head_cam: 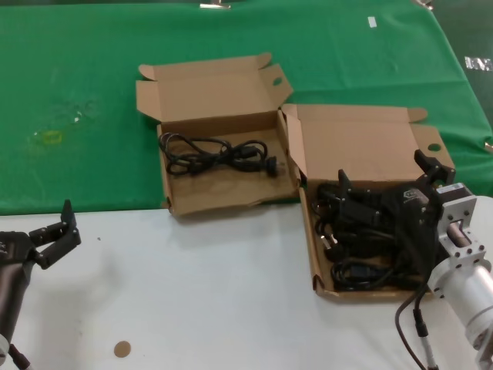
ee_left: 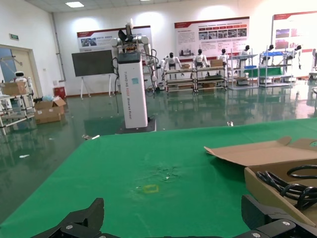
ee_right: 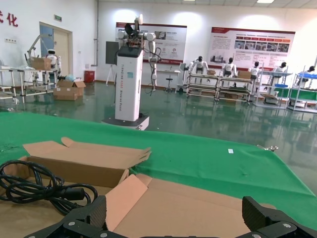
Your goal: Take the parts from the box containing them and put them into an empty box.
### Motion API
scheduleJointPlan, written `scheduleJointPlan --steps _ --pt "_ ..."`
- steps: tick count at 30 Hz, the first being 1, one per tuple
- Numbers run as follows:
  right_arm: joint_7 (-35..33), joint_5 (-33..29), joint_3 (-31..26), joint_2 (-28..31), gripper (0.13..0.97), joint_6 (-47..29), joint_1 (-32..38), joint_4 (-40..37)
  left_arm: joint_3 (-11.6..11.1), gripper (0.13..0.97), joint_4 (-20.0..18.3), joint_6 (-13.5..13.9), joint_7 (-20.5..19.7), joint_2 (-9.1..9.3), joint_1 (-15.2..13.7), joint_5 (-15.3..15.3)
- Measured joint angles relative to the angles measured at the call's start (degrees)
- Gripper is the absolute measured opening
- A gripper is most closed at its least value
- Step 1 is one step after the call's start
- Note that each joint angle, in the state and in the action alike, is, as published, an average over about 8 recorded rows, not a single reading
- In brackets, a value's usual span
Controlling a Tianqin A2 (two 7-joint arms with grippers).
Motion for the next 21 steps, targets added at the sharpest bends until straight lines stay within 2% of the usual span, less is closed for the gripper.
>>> scheduleJointPlan --steps 21 --pt "0.00 0.00 0.00 0.00 0.966 0.00 0.00 0.00 0.00 0.966 0.00 0.00 0.00 0.00 0.00 0.00"
